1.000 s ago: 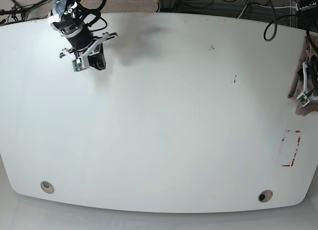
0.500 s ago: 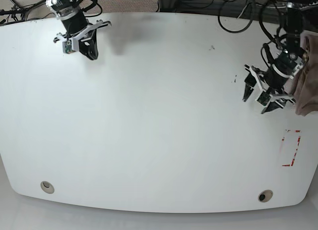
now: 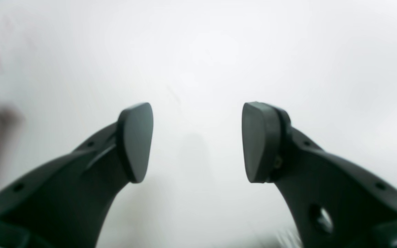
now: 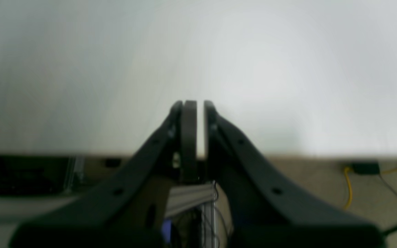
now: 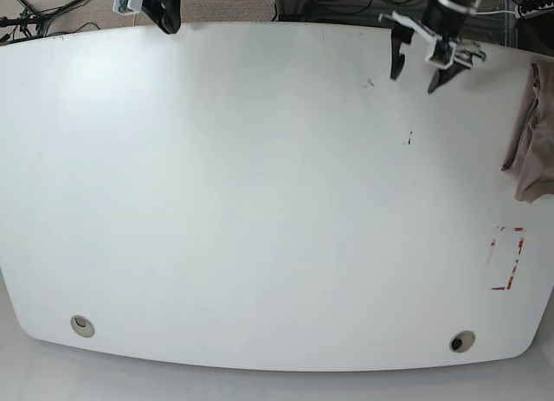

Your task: Fold the T-shirt properly

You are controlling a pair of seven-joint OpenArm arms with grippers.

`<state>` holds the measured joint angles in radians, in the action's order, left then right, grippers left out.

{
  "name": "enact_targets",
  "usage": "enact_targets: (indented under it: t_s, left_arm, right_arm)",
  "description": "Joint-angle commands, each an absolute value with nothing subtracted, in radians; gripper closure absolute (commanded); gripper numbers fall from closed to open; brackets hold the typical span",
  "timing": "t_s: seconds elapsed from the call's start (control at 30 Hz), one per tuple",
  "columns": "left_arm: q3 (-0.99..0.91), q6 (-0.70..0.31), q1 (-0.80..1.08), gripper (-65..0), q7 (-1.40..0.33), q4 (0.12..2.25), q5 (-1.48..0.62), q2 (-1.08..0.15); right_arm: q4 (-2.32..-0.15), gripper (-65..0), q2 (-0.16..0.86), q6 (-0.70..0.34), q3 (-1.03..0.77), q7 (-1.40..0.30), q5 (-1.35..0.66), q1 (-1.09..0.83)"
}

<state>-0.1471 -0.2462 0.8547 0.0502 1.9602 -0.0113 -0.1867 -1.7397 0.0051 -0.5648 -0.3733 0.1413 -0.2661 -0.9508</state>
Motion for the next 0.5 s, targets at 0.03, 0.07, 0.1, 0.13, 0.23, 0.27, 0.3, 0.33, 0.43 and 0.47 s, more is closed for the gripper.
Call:
enact_targets:
  t_s: [0.03, 0.07, 0.1, 0.13, 0.23, 0.27, 0.3, 0.33, 0.43, 0.47]
  left_arm:
    - [-0.148, -0.239, 1.044, -37.2, 0.093, 1.983, -0.018, -0.136]
    - [-0.148, -0.239, 1.069, -37.2, 0.091, 1.983, -0.018, -0.130]
    - [-0.148, -0.239, 1.098, -37.2, 0.091, 1.982, -0.018, -0.122]
    - [-0.148, -0.239, 1.127, -37.2, 0.091, 1.979, -0.019, -0.116]
    - [-0.134, -0.239, 1.187, -37.2, 0.090, 1.948, -0.021, -0.104]
    - [-0.117, -0.239, 1.214, -37.2, 0.090, 1.920, -0.021, -0.099]
    - [-0.104, -0.239, 1.224, -37.2, 0.090, 1.891, -0.021, -0.097]
    - [-0.093, -0.239, 1.227, -37.2, 0.090, 1.871, -0.021, -0.097]
    - [-0.048, -0.237, 1.221, -37.2, 0.090, 1.727, -0.018, -0.099]
    - [-0.039, -0.237, 1.201, -37.2, 0.091, 1.666, -0.018, -0.101]
  right_arm:
    - [-1.672, -3.5, 0.015, -0.564, -0.331, 0.278, -0.282, -1.049]
    - [-1.656, -3.5, 0.015, -0.564, -0.323, 0.300, -0.282, -1.061]
    - [-1.636, -3.5, 0.015, -0.564, -0.312, 0.329, -0.282, -1.076]
    - [-1.607, -3.5, 0.015, -0.564, -0.303, 0.363, -0.282, -1.089]
    - [-1.527, -3.5, 0.018, -0.564, -0.274, 0.443, -0.280, -1.109]
    - [-1.466, -3.5, 0.025, -0.564, -0.251, 0.490, -0.278, -1.112]
    - [-1.420, -3.5, 0.036, -0.564, -0.236, 0.521, -0.278, -1.110]
    - [-1.389, -3.5, 0.045, -0.564, -0.225, 0.541, -0.278, -1.110]
    - [-1.241, -3.5, 0.085, -0.553, -0.147, 0.615, -0.278, -1.067]
    - [-1.188, -3.5, 0.093, -0.552, -0.122, 0.630, -0.280, -1.043]
